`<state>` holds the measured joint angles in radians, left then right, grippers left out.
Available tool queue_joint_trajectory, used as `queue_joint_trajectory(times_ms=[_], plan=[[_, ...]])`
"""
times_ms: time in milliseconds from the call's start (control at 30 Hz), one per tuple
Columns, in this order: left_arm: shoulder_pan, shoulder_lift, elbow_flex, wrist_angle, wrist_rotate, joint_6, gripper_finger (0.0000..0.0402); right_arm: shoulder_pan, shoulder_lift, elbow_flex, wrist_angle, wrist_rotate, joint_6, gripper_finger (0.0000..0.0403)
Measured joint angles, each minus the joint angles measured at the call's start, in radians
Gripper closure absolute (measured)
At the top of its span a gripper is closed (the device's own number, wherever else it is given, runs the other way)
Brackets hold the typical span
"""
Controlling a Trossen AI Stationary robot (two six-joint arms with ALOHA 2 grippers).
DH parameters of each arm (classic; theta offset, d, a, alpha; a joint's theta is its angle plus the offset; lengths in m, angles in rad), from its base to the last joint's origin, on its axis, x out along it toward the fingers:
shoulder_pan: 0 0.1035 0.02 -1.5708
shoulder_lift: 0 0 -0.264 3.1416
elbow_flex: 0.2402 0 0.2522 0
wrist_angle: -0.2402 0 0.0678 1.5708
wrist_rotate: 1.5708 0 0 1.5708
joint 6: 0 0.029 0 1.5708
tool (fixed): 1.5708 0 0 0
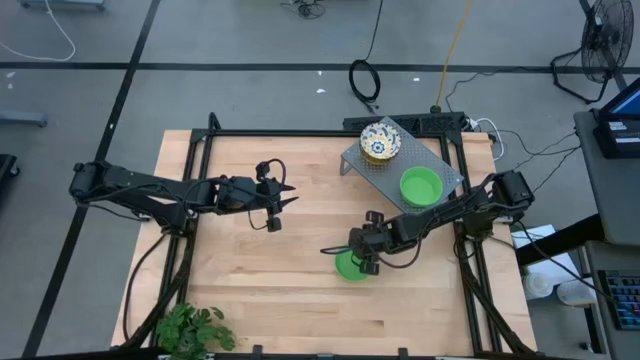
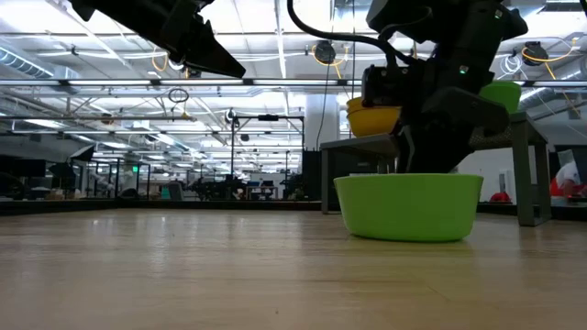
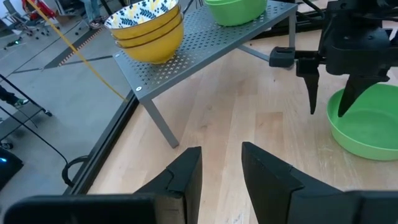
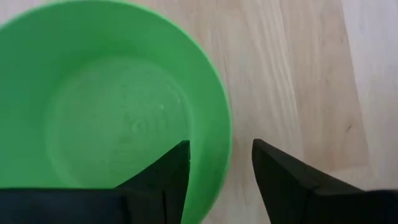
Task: Pick & Place Mini bowls
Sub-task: Stack the green bowl on the stacked green bowl on the shelf
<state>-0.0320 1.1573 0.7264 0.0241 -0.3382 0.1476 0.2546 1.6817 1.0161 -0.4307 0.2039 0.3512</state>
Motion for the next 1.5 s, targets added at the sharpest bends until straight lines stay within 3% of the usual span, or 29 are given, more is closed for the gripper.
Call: queue_joint_trajectory(times_ms=[533,1500], plan=[[0.000,0.000,0.000,-0.007,0.000,0.001,0.0284,0.000,-0.005,0.000,-0.045,-0.001,0.094,0.0274],[0.000,0.000,0.000,-0.006,0.000,0.001,0.0284,-0.001,-0.006,0.000,0.005,-0.027,-0.021,0.0399]])
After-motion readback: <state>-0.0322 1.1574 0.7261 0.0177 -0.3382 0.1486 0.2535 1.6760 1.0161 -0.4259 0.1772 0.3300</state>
